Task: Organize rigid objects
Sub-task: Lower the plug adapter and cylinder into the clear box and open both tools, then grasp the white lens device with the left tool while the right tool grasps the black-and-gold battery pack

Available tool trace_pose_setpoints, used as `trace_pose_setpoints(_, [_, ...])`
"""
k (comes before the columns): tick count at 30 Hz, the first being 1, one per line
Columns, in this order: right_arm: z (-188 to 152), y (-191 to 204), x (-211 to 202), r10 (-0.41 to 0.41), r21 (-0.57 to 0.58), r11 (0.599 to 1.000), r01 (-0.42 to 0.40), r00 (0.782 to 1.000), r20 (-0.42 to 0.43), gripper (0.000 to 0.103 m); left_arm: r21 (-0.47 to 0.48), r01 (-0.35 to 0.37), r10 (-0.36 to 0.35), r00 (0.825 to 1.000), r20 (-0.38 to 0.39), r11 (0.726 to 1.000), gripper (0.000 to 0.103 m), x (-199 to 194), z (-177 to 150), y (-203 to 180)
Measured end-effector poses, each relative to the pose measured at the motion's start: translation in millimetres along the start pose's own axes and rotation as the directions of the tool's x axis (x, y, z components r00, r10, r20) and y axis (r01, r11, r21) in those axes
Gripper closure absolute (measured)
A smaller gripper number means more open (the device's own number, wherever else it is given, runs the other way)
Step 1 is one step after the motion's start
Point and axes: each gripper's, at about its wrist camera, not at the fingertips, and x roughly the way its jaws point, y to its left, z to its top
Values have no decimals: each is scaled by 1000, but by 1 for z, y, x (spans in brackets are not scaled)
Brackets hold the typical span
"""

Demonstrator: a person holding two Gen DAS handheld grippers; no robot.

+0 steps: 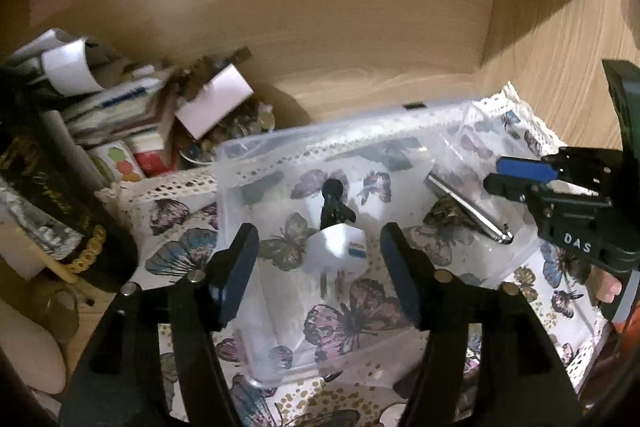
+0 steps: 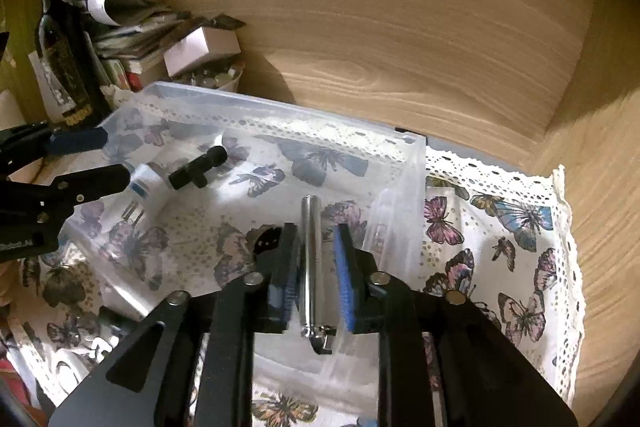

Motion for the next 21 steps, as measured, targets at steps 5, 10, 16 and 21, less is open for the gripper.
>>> trace_pose_setpoints(5, [-2,3,-29,7,8,1000,-7,998,62,64,-13,-15,15,999,49,1000,26,-27,1,0])
trace_pose_setpoints(10, [-14,14,-59,36,-7,999,-35,992,122,51,-24,-56,58,993,99,998,12,-56,-12,0])
trace_pose_setpoints(16, [-39,34,-77,95,-40,995,-90,986,139,49,-52,-74,77,995,67,996,6,-75,-46,4])
trace_pose_setpoints(21, [-64,46,-78,106,-62,993,-100,989,104,49,-93,-40,41,999,5,995,5,-74,-78,1])
